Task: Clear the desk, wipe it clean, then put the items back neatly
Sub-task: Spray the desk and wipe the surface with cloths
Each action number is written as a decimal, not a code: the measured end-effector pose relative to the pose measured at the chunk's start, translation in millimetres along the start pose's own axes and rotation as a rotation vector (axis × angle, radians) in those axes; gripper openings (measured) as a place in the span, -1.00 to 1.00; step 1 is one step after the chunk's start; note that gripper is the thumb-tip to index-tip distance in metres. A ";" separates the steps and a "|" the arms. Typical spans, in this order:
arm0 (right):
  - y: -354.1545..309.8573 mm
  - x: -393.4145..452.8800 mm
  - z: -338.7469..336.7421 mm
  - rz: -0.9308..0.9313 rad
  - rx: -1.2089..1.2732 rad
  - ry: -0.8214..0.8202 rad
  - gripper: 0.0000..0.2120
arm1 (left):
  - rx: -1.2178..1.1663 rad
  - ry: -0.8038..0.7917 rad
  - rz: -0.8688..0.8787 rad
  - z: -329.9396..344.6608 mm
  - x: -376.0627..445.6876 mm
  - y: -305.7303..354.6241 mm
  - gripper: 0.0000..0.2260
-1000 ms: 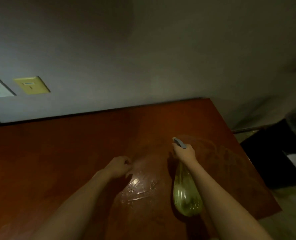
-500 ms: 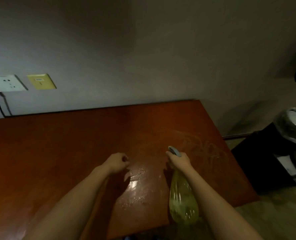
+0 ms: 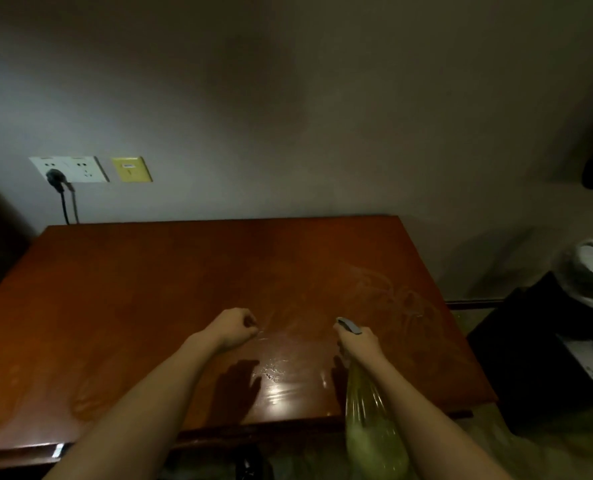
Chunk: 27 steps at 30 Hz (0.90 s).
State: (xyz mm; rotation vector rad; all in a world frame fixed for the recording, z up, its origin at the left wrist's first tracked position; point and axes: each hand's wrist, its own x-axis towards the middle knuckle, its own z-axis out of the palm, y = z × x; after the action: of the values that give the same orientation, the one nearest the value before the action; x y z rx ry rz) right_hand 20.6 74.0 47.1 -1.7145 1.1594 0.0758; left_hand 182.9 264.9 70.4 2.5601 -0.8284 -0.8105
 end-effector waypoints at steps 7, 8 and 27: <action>20.7 -25.5 0.0 -0.127 -0.098 -0.027 -0.63 | -0.029 0.029 -0.016 22.4 -36.1 11.3 -0.72; 25.9 -29.6 0.8 -0.107 -0.099 -0.029 -0.61 | -0.034 0.028 -0.022 24.9 -41.2 10.8 -0.72; 93.9 -91.4 27.0 -0.005 -0.091 0.006 -0.63 | -0.059 -0.014 0.017 26.4 -79.8 -12.4 -0.72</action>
State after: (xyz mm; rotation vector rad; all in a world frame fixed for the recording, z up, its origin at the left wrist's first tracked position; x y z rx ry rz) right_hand -83.7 152.7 17.8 -1.7992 1.1713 0.1219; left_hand 118.8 320.2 77.1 2.4952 -0.8166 -0.8368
